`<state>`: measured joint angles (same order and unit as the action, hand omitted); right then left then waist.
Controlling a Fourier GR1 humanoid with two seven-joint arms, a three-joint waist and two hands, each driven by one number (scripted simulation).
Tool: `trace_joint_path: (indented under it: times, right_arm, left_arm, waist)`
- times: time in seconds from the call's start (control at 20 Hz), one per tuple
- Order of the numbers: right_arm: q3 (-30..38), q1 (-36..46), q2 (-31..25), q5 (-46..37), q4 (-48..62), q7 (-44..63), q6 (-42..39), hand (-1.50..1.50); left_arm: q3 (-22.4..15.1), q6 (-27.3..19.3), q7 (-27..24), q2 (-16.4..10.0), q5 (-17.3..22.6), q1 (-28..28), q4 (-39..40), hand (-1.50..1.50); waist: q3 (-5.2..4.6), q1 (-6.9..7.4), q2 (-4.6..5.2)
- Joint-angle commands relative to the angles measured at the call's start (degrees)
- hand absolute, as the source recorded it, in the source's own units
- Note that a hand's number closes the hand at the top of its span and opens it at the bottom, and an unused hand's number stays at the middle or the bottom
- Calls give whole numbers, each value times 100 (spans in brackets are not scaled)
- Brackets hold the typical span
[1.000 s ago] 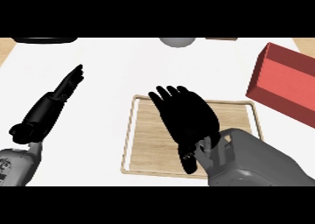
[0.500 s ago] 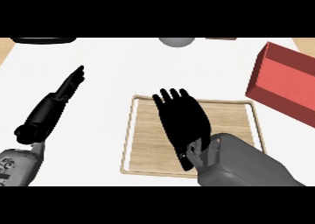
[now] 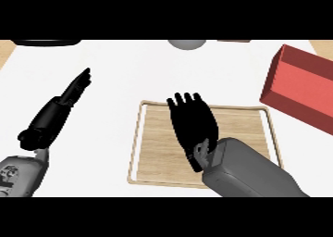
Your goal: Pick the lemon from the tray and place it in the cardboard box
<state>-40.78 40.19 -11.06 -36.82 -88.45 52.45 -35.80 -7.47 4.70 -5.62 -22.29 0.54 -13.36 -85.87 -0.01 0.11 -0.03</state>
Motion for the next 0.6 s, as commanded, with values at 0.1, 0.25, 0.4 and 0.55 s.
trace_joint_path:
  times: [0.1,0.25,0.4,0.55]
  right_arm:
    - [402,-46,74,-547,492,-333,-61,-150]
    - [145,-358,456,-944,837,-555,280,-150]
    - [451,-442,433,-1022,708,-737,82,-150]
    - [433,-344,932,-1192,951,-445,-100,-150]
  left_arm:
    - [302,276,-121,-11,37,139,-15,0]
    - [302,388,-83,77,-136,-232,335,0]
    - [283,296,469,275,-175,-264,-138,0]
    - [466,396,-410,225,-289,160,373,0]
  waist:
    - [1,25,3]
    - [1,4,10]
    - [2,-5,1]
    - [-1,5,5]
